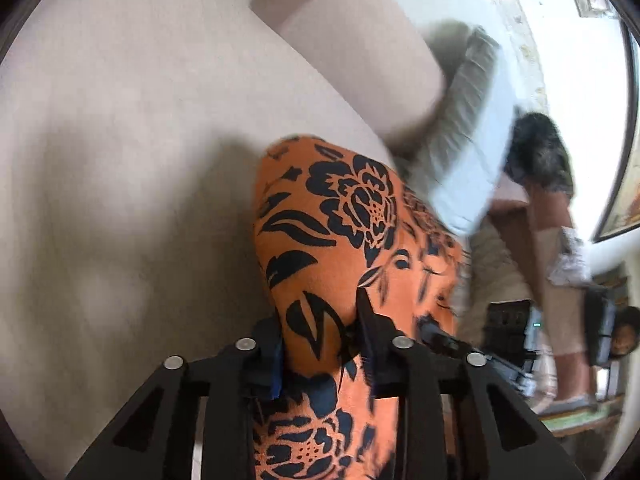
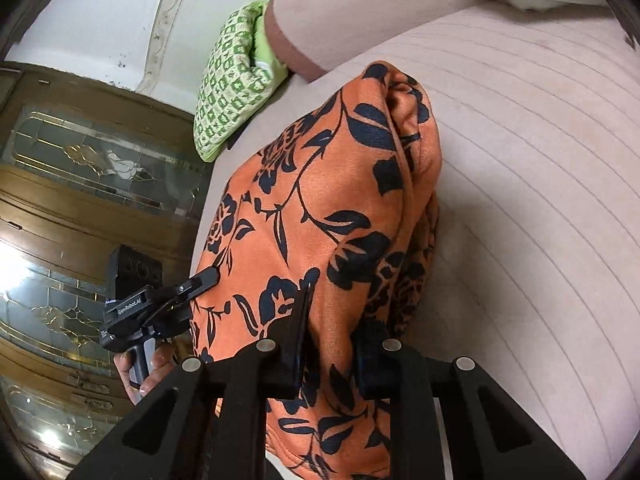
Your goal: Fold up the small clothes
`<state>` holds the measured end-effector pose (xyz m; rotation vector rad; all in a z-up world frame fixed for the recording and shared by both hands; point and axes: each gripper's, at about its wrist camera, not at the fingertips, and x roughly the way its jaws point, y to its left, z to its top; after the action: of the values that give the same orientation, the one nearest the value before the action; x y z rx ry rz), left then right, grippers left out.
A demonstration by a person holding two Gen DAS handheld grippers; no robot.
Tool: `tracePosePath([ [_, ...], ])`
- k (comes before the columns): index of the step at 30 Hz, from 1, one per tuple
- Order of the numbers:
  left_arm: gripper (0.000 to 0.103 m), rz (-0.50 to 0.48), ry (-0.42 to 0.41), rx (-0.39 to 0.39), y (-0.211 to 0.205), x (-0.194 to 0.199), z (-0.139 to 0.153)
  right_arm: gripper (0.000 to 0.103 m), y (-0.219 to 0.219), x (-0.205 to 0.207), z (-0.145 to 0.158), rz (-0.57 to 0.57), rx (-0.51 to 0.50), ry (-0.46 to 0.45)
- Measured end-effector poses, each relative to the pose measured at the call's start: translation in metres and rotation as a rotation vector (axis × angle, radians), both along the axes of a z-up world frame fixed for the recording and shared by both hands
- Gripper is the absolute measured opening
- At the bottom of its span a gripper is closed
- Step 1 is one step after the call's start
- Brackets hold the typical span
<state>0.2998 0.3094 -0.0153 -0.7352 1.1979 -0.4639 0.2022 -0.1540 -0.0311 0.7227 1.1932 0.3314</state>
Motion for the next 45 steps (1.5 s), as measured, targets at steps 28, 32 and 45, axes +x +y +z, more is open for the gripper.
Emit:
tracePosePath([
  [28,0.055,0.087,-0.002,0.277,0.025,-0.010,0.006,0.014,0.081,-0.043,-0.016,0.149,0.021,0.125],
  [32,0.055,0.078,0.027,0.262,0.021,-0.013,0.001,0.028,0.085,-0.054,-0.087,0.152,-0.115,0.299],
  [45,0.055,0.071,-0.061,0.167,0.003,0.000,0.015,0.068,0.060,-0.015,-0.019,0.006,-0.310,-0.084],
])
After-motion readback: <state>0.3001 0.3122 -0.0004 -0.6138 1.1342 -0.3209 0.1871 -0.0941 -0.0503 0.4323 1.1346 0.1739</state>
